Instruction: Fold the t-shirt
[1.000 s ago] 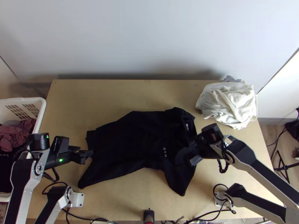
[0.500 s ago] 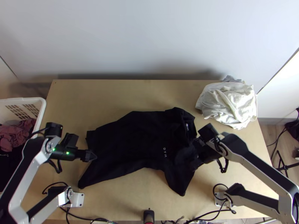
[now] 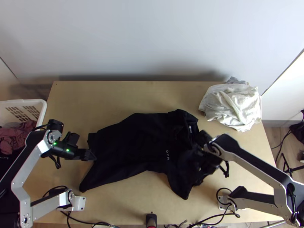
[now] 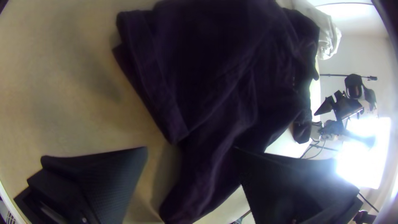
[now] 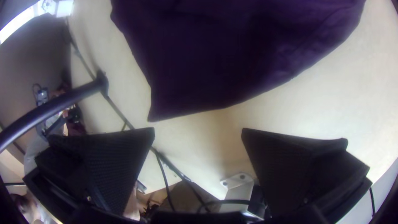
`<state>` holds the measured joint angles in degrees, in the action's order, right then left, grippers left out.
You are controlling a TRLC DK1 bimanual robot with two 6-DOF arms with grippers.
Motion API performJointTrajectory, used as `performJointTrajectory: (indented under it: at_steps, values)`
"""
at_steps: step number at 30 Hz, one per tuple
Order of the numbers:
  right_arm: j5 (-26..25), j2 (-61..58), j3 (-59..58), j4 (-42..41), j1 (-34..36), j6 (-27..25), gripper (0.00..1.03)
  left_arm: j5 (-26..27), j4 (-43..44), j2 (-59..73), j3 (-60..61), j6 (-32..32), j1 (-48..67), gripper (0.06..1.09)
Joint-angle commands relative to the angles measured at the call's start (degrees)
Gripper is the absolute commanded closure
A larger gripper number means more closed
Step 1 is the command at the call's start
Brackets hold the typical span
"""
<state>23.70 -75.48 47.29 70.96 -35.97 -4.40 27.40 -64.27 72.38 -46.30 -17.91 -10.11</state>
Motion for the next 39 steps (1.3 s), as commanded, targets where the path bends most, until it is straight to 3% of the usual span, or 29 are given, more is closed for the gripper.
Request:
performJointTrajectory:
  at_steps: [1,9,16,24,29,33,39]
  values:
    - [2.40,-2.39,-2.81,1.81,-4.20,-0.61,0.05,-0.15,-0.33,1.98,-0.54,-4.59,-5.27,0.11]
    - [4.16,-3.97,-1.85,-0.91,-4.11,2.56,0.05,-0.15,-0.77,1.98,0.51,-5.99,-5.98,0.11]
    - [4.86,-6.87,-1.14,-10.93,-5.52,13.02,0.05,0.20,0.90,1.19,2.53,-4.76,-5.80,0.11]
    - [4.77,-8.36,-0.27,-14.09,-7.28,17.59,0.05,0.11,2.31,0.92,3.41,-4.59,-6.59,0.11]
    - [4.60,-8.80,0.53,-14.97,-9.03,18.82,0.12,0.29,3.01,1.01,4.12,-3.36,-6.15,0.11]
    - [4.60,-8.80,0.79,-14.97,-9.03,18.82,0.14,0.64,3.89,-1.28,4.47,-1.95,-5.01,0.32]
    - [4.60,-8.72,0.96,-14.88,-9.03,18.73,0.14,1.78,2.48,-2.07,4.12,-1.95,-3.34,0.30]
